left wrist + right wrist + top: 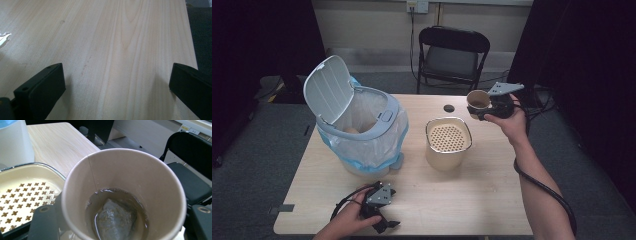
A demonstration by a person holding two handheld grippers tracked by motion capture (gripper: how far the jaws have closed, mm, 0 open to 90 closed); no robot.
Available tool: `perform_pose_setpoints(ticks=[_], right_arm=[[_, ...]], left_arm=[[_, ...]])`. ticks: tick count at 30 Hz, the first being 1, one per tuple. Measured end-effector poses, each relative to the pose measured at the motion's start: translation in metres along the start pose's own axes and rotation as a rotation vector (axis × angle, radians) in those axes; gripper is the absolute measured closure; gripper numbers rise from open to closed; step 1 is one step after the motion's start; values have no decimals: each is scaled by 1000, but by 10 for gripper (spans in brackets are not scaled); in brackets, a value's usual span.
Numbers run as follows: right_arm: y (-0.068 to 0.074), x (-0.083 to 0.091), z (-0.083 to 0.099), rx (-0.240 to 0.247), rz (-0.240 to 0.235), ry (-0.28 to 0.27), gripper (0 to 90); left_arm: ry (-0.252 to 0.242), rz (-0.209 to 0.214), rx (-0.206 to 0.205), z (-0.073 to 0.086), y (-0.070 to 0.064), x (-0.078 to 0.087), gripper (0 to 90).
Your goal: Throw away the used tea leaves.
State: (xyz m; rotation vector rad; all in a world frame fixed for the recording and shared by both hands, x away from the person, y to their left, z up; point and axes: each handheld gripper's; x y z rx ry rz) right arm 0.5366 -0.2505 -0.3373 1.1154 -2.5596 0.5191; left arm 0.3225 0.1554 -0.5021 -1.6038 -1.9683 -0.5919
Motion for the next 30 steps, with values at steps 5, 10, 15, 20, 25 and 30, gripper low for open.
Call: perform_pose_setpoints(ticks=[5,10,15,20,25,30], right_arm=[[3,-1,-6,28,15,-13,288],[6,-2,-11,68,37,-45,288],[9,-7,-13,114,24,-87,289],[11,-13,-13,154,21,-111,290],[15,-13,-15,230,46,-127,291],[25,-11,-21,400,111,-84,296]], left_arm=[[0,0,1,0,0,0,0],[3,-1,0,0,0,0,0],[1,-1,0,0,0,0,0],[1,-1,0,0,0,0,0],[-1,0,0,0,0,0,0],[-2,0,0,0,0,0,0]])
Point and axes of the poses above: each handheld gripper's, and its own axes: x roughly backward along the jaws, z roughly out of its underside, y roughly to its left, and after that the axes turned 4 degrees about -y, right-handed
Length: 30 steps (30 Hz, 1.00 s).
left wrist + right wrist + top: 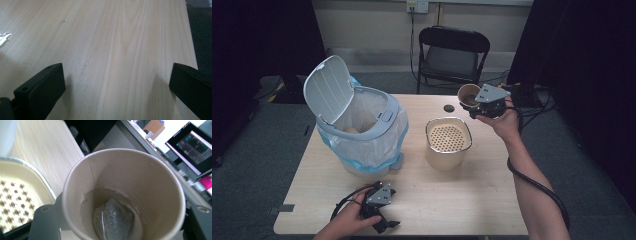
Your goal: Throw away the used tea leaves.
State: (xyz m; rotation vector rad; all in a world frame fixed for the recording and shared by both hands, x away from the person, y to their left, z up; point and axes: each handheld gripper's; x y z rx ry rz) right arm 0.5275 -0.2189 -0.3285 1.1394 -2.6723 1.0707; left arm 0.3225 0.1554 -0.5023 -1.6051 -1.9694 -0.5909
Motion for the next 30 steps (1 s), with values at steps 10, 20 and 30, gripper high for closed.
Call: perform_pose_setpoints(ticks=[10,20,30], right_arm=[[25,1,-24,404,68,121,301],[61,0,-30,1028,255,316,307],[78,-2,-35,1341,328,316,302]], left_arm=[[-3,-6,-1,0,0,0,0],[-6,-6,0,0,0,-1,0],[-6,-5,0,0,0,-1,0]])
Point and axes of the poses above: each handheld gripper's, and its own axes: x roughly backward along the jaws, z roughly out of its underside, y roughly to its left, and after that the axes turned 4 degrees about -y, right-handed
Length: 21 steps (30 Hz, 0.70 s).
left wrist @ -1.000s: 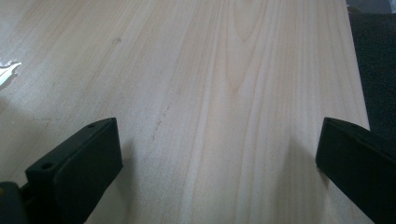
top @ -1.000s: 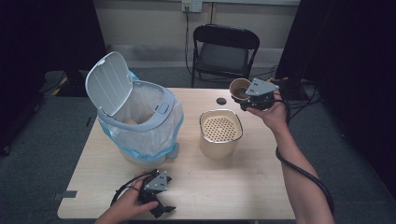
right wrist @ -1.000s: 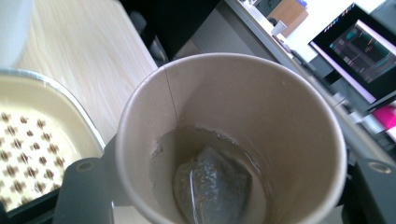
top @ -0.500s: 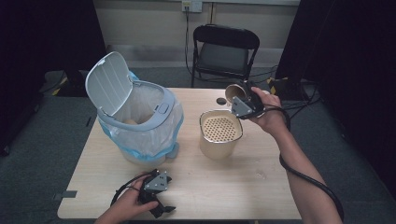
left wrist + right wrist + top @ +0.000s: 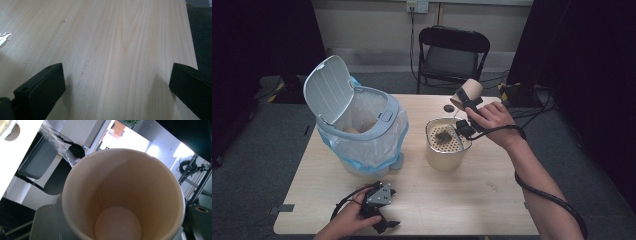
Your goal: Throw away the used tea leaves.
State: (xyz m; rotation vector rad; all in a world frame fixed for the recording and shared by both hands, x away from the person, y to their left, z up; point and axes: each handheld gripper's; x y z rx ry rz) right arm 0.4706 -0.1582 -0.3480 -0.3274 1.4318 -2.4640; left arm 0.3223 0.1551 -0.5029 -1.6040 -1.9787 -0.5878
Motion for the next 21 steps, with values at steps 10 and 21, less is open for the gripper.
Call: perform_pose_setpoints(ticks=[10,21], right_arm=[[-15,-12,26,-830,-322,-111,295],[0,-25,60,-1533,-504,-253,282]], left_arm=[[0,0,0,0,0,0,0],[2,0,0,0,0,0,0]])
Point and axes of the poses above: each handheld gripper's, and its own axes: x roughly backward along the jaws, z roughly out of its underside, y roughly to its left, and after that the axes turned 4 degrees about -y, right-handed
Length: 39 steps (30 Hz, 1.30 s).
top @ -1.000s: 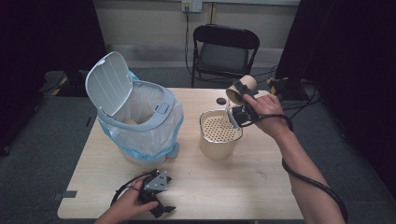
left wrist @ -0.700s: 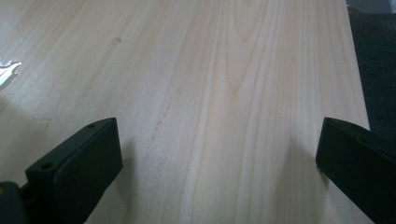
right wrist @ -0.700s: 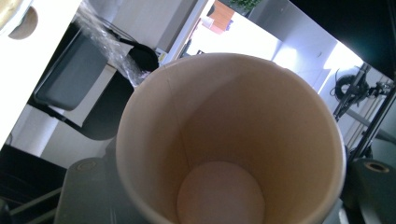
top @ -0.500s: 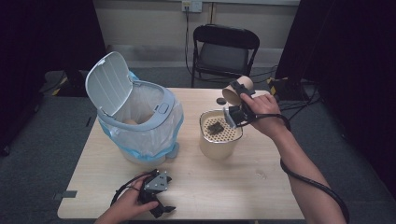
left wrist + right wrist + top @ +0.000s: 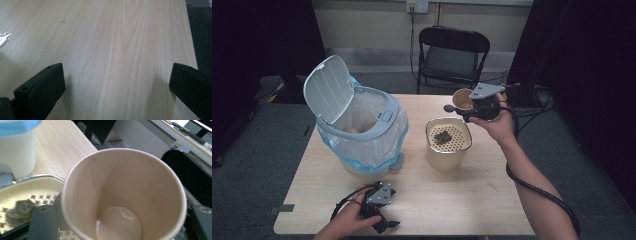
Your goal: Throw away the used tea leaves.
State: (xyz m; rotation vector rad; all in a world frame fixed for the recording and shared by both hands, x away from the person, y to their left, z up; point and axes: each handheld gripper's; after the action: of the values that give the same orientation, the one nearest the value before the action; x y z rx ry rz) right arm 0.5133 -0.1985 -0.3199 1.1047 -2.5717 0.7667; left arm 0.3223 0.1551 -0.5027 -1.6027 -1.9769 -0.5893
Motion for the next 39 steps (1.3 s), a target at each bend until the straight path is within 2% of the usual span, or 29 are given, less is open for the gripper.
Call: perform_pose_setpoints(ticks=[7,15,20,28,34,39], right_arm=[[0,-3,3,-84,-57,-6,282],[1,-4,3,-89,-71,5,277],[0,-4,4,-120,-99,-9,275],[2,-3,2,-112,-95,-9,274],[3,-3,3,-145,-101,-21,273],[2,-2,3,-154,-106,-19,273]], left_arm=[[0,0,1,0,0,0,0],[1,1,1,0,0,0,0],[0,0,1,0,0,0,0],[-3,0,1,0,0,0,0],[-1,0,1,0,0,0,0],[1,1,0,0,0,0,0]])
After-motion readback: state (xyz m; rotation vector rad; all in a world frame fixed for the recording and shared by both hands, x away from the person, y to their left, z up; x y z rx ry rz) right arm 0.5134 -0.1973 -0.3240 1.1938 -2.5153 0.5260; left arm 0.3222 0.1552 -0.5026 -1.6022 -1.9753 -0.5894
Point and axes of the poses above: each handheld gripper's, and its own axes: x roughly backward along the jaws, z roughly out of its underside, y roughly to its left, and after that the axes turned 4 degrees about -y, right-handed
